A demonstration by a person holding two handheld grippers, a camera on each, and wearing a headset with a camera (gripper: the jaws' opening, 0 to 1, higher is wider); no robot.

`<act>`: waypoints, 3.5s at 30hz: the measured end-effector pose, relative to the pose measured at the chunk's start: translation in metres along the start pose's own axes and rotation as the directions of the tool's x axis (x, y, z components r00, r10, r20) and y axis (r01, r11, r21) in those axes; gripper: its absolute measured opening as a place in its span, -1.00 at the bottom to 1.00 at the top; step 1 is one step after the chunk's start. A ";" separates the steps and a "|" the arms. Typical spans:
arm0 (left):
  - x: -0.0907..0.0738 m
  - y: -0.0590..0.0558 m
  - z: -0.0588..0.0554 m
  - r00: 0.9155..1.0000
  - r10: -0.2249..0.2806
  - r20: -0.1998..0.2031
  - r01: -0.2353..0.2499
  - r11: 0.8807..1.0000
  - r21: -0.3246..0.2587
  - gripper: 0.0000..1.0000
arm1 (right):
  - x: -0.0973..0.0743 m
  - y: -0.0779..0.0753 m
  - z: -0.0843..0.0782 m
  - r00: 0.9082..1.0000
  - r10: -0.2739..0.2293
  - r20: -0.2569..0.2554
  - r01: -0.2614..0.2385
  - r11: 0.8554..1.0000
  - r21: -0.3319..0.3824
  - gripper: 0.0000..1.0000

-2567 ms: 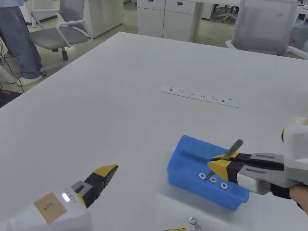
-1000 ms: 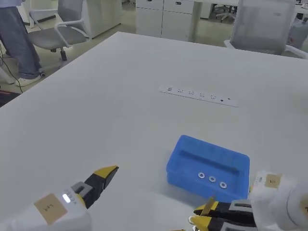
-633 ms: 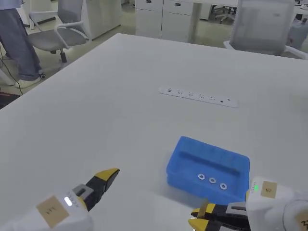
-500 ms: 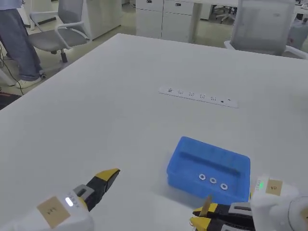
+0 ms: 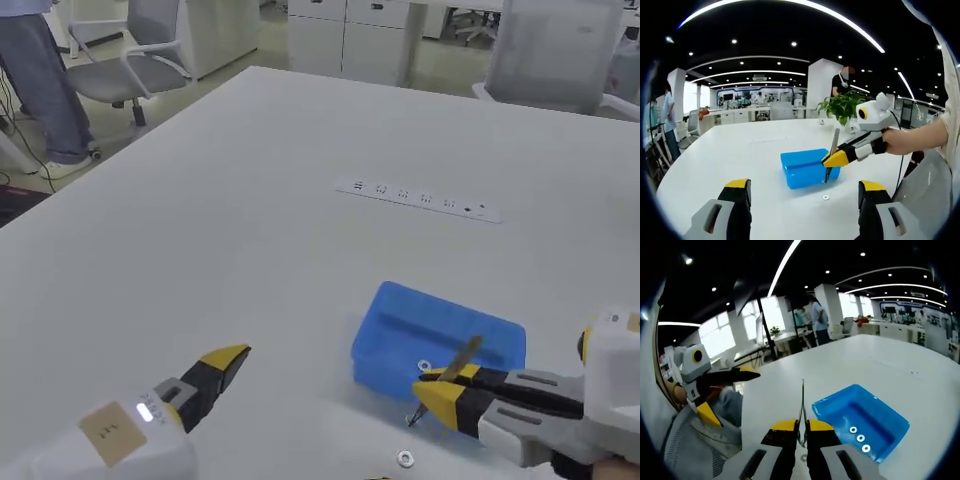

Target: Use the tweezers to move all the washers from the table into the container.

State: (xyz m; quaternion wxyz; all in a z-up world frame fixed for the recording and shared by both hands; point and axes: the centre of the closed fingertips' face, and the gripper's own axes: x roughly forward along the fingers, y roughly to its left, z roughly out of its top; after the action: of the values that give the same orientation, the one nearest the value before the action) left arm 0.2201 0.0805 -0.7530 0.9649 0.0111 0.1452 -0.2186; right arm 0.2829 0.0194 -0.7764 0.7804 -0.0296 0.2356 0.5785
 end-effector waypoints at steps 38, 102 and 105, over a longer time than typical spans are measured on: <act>-0.001 0.002 0.001 1.000 0.006 0.005 -0.006 1.000 -0.003 0.80 | 0.051 -0.081 0.015 0.998 -0.062 0.008 0.058 0.974 0.218 -0.94; 0.000 -0.001 -0.001 1.000 -0.009 -0.004 0.009 1.000 -0.005 0.78 | 0.013 -0.009 -0.018 1.000 0.009 -0.004 -0.009 0.992 0.130 -0.92; 0.000 0.000 -0.001 1.000 -0.006 -0.001 0.006 1.000 -0.005 0.78 | 0.016 -0.009 -0.030 0.999 0.025 -0.030 -0.020 0.989 0.149 -0.92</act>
State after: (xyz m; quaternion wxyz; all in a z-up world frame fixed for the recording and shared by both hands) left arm 0.2196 0.0803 -0.7535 0.9641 0.0083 0.1466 -0.2211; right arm 0.2849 0.0207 -0.8115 0.7699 0.0219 0.2907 0.5677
